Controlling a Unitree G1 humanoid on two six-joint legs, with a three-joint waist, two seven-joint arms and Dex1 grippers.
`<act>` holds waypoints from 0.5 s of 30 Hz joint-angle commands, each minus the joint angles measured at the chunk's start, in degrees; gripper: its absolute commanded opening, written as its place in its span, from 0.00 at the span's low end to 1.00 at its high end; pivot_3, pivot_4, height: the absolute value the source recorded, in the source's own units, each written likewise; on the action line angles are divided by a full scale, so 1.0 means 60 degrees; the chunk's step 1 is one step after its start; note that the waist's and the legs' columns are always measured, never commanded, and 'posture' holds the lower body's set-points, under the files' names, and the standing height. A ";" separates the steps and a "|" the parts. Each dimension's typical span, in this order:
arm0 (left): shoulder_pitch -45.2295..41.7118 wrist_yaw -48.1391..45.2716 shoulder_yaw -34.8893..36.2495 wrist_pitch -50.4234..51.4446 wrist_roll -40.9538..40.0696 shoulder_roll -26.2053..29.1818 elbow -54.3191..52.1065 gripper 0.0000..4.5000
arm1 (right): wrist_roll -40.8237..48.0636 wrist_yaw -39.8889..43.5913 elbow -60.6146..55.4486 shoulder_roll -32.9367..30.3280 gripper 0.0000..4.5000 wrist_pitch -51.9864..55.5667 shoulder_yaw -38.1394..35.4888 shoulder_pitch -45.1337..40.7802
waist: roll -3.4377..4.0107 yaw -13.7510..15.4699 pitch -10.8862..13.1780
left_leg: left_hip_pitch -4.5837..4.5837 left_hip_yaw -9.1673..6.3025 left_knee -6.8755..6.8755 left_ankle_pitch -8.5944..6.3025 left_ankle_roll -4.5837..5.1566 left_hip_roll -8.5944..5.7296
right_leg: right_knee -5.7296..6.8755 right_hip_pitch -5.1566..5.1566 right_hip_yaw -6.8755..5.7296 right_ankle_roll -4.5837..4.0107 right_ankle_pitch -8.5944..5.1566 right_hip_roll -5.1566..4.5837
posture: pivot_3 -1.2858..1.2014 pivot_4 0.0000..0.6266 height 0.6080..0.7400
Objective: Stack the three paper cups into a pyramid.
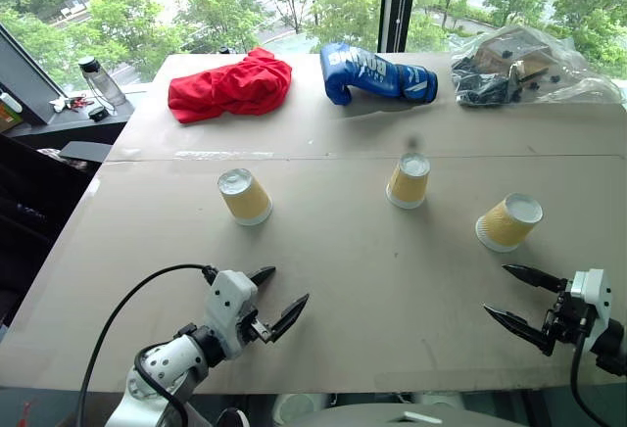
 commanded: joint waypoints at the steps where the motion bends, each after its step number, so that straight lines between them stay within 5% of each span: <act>1: 0.0173 -0.0182 0.0054 0.0200 -0.0089 0.0213 -0.0092 1.00 | 0.0162 0.0103 -0.0287 0.0007 0.99 -0.0094 -0.0058 0.0188 | 0.0000 0.0000 0.0000 | 0.0000 0.0000 0.0000 0.0000 0.0000 0.0000 | 0.0000 0.0000 0.0000 0.0000 0.0000 0.0000 | 0.52 0.24 0.98; 15: -0.0085 -0.0616 0.0438 0.0143 -0.0344 0.0534 0.0080 1.00 | 0.0044 -0.0178 -0.0440 0.0461 0.99 -0.0224 0.0274 0.0136 | -0.0028 -0.0014 0.0028 | -0.0003 -0.0010 0.0001 0.0000 -0.0001 0.0002 | 0.0000 -0.0002 -0.0007 -0.0001 -0.0001 0.0004 | 0.52 0.24 0.98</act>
